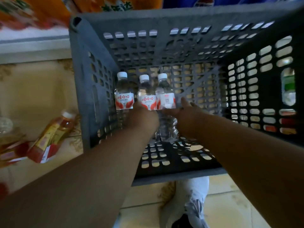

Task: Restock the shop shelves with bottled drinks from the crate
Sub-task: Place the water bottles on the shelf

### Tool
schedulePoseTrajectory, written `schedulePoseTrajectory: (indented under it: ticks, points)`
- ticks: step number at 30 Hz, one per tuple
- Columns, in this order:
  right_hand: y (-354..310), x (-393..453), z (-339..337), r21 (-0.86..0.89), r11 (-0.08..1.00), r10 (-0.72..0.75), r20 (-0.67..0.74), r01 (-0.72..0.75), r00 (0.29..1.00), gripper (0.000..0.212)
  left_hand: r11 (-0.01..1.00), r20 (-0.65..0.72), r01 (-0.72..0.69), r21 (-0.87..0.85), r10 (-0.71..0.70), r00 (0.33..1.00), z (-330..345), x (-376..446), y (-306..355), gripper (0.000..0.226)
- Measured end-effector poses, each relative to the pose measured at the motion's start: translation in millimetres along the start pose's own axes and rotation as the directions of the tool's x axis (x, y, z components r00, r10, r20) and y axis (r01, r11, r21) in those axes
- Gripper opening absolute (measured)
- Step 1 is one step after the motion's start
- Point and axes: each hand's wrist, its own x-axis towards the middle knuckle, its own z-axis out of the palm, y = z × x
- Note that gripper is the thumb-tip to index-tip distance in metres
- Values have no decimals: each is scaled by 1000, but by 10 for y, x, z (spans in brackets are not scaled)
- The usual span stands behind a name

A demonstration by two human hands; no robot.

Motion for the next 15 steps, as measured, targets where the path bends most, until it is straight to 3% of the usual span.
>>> schedulePoseTrajectory:
  ticks: [2, 5, 8, 10, 12, 15]
  points:
    - [98, 18, -31, 16, 999, 38, -124, -37, 992, 56, 998, -51, 0, -68, -3, 999, 42, 54, 20, 24]
    - [255, 110, -17, 334, 942, 154, -336, -35, 929, 30, 1000, -113, -16, -24, 13, 993, 66, 106, 25, 19]
    - [313, 244, 21, 594, 801, 250, -226, -70, 942, 31, 990, -156, -32, 137, 54, 986, 145, 163, 46, 25]
    - [281, 371, 87, 705, 709, 187, -157, -23, 970, 24, 997, -133, -21, 77, 31, 991, 234, 153, 90, 29]
    - [248, 467, 120, 839, 544, 151, -134, 31, 979, 31, 998, -54, -2, -68, -1, 999, 308, 139, 113, 25]
    - [307, 568, 135, 940, 336, 241, -21, -63, 970, 91, 986, 2, 25, -163, -25, 1000, 324, 235, 163, 29]
